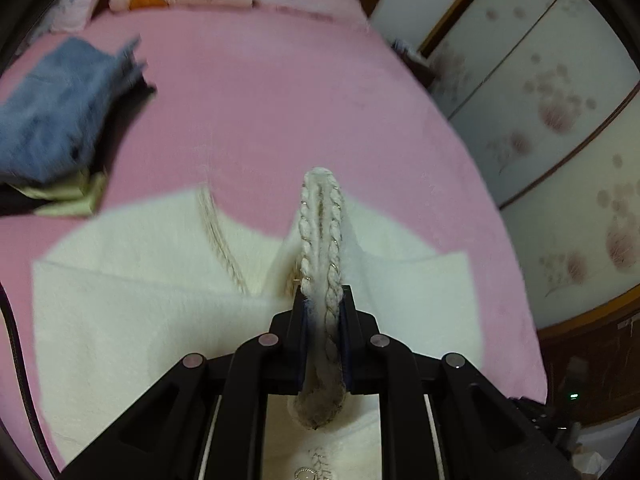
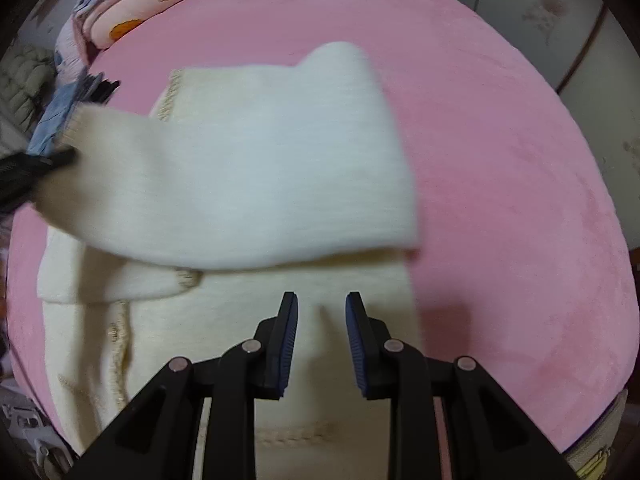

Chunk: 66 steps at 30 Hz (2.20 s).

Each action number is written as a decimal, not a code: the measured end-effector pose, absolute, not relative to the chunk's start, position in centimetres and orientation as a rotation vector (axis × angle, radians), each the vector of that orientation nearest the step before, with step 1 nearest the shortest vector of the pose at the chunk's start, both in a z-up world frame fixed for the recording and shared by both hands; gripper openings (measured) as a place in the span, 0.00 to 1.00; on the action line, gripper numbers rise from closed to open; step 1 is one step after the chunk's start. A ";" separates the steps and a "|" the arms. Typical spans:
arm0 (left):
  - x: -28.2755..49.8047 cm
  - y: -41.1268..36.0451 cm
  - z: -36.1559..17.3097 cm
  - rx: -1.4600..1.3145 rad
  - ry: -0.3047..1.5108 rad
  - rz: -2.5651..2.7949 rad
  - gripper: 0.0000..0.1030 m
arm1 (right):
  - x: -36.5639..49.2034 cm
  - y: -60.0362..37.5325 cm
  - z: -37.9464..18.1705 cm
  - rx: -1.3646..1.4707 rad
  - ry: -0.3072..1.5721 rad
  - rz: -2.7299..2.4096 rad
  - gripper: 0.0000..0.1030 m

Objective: Fold large clothes

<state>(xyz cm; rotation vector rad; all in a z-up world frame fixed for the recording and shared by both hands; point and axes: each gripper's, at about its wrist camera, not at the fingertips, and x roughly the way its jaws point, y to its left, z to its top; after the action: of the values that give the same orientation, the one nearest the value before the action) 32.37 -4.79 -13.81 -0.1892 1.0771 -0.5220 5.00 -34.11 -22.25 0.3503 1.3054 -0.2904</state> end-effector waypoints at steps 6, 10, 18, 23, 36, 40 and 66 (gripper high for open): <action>32.0 0.5 -14.4 -0.217 1.116 -0.412 0.11 | 5.4 -35.6 -23.2 0.327 1.296 -0.311 0.29; 31.0 3.0 -18.9 -0.184 1.201 -0.336 0.11 | 6.5 -35.4 -24.3 0.284 1.289 -0.288 0.29; 31.2 3.7 -24.0 -0.156 1.212 -0.234 0.11 | 8.5 -34.8 -26.1 0.216 1.307 -0.278 0.29; 31.2 3.0 -22.7 -0.086 1.131 -0.232 0.11 | 7.5 -34.4 -25.8 0.203 1.288 -0.284 0.29; 30.4 4.8 -20.1 -0.134 1.098 -0.107 0.63 | 8.9 -33.5 -19.9 0.268 1.180 -0.222 0.29; 30.0 2.9 -18.9 -0.074 1.064 -0.171 0.63 | 12.2 -31.1 -19.0 0.217 1.132 -0.135 0.29; 34.7 -2.9 -25.8 0.065 1.146 -0.151 0.61 | 21.6 -39.0 -26.6 0.183 1.193 -0.274 0.00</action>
<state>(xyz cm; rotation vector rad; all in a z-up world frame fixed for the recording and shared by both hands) 34.72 -2.90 -25.80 0.0650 1.1464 -0.1505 21.64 -39.05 -26.64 0.1832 1.1926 -0.2737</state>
